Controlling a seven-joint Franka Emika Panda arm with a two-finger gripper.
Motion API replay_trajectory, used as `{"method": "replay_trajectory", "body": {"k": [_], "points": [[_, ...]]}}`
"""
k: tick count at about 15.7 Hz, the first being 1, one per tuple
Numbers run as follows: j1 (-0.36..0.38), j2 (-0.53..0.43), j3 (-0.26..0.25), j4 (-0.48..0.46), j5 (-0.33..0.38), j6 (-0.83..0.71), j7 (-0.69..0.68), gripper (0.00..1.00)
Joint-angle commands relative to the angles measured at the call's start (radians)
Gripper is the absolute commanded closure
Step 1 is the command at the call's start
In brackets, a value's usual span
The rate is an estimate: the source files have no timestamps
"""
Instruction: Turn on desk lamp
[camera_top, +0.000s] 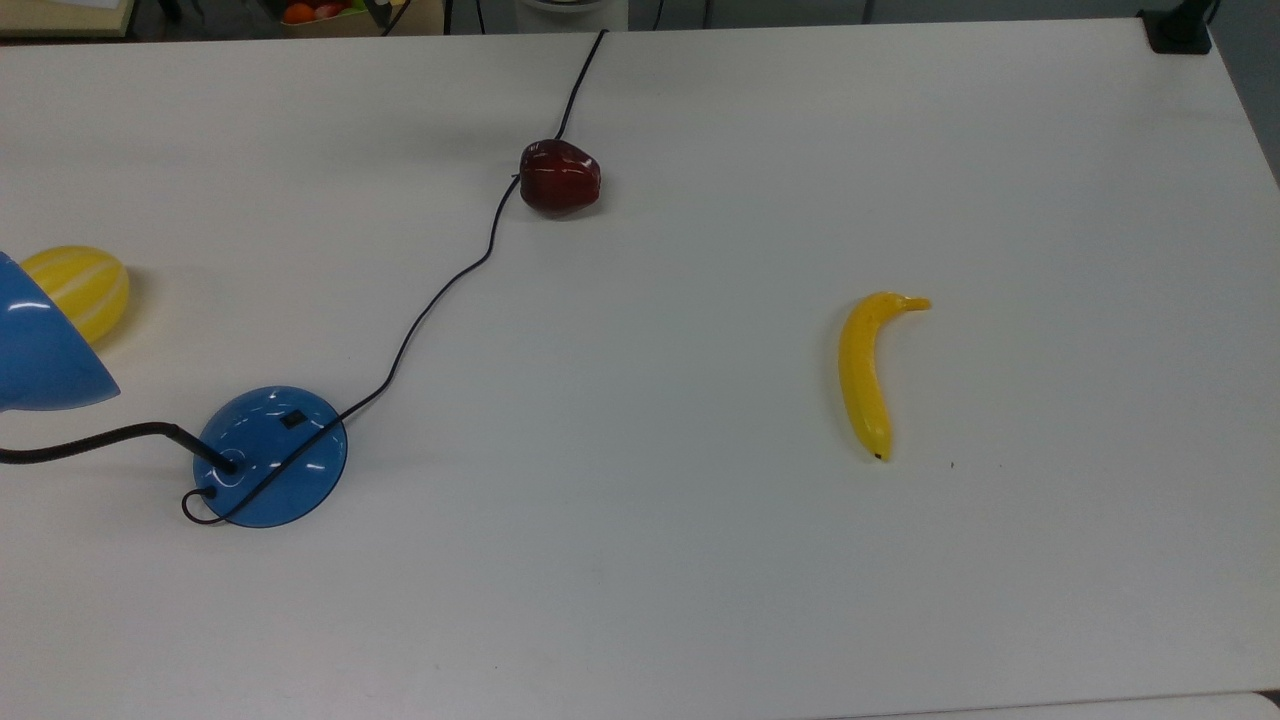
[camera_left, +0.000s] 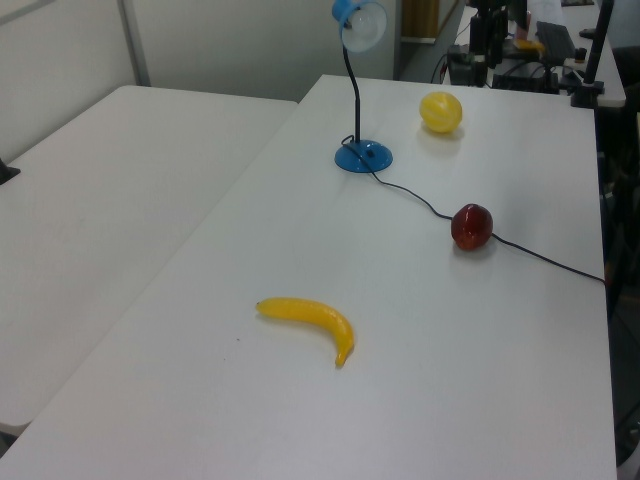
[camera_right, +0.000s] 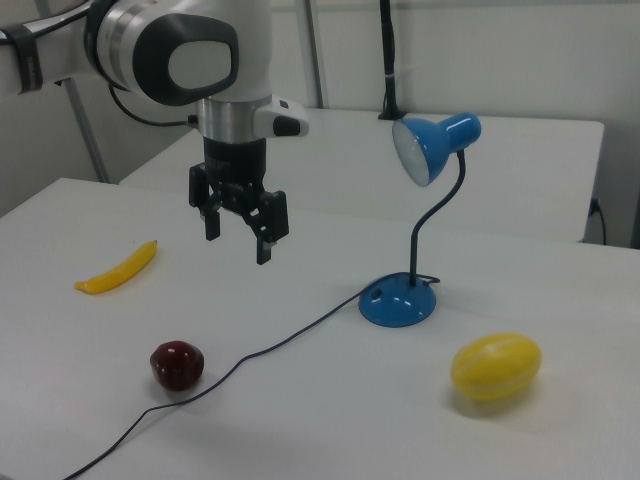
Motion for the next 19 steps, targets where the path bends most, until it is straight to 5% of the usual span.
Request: {"method": "replay_trajectory", "body": {"k": [1, 9, 11, 16, 19], "points": [[0.007, -0.012, 0.000, -0.001, -0.014, -0.043, 0.003, 0.00], [0.007, -0.004, 0.000, 0.000, -0.015, -0.034, 0.008, 0.04], [0.008, -0.002, 0.001, 0.000, -0.014, -0.032, 0.009, 0.19], [0.010, 0.001, 0.003, 0.000, -0.002, -0.029, 0.008, 0.86], [0.010, 0.004, 0.003, 0.002, 0.007, -0.022, 0.009, 1.00]]}}
